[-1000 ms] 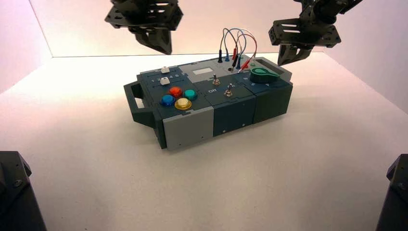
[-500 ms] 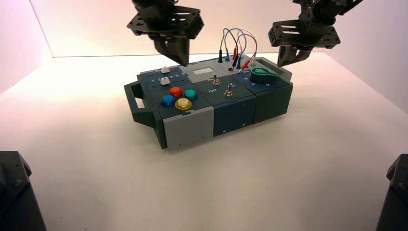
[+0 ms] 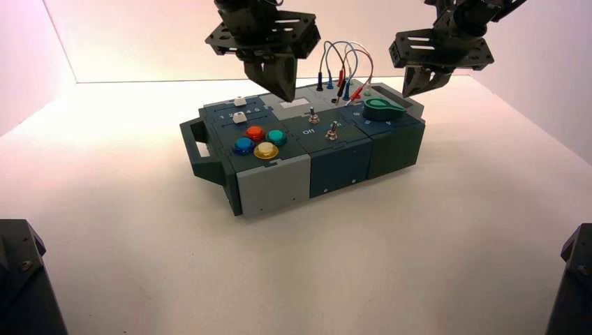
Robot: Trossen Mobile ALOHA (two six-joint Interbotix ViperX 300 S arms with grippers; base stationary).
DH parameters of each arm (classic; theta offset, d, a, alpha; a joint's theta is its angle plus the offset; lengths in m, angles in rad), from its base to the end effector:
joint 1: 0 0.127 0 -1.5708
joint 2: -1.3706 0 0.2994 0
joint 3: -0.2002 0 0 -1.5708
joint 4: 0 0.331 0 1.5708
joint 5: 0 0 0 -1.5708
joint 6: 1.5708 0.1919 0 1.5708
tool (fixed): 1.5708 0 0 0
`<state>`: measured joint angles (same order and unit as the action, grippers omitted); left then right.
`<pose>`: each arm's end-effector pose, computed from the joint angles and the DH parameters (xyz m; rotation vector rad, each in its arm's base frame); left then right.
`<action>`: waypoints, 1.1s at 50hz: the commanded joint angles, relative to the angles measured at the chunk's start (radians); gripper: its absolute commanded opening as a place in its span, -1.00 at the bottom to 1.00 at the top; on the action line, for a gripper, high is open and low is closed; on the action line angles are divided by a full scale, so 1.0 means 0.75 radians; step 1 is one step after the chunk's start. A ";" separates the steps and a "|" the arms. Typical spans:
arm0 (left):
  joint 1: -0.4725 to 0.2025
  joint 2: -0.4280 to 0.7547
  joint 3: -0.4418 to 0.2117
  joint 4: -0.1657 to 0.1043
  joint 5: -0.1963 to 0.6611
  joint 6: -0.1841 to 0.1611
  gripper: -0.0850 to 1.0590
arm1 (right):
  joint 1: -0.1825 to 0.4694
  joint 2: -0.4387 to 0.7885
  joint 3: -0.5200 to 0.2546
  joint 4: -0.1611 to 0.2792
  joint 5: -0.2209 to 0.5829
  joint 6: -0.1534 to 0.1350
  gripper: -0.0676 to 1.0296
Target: Flip the top switch on with the left gripper.
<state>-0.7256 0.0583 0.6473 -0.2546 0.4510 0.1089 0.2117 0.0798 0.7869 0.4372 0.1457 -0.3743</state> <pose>0.2909 -0.2862 0.0282 0.2534 1.1585 -0.6691 0.3893 0.0957 0.0014 -0.0216 1.0056 0.2205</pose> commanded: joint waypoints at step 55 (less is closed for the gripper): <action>-0.061 0.102 -0.112 -0.008 -0.006 0.004 -0.91 | 0.006 0.119 -0.135 -0.002 0.108 -0.002 -0.92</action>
<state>-0.7670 0.1488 0.5860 -0.2654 0.4663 0.1089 0.2117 0.1810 0.7010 0.4357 0.2255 -0.3758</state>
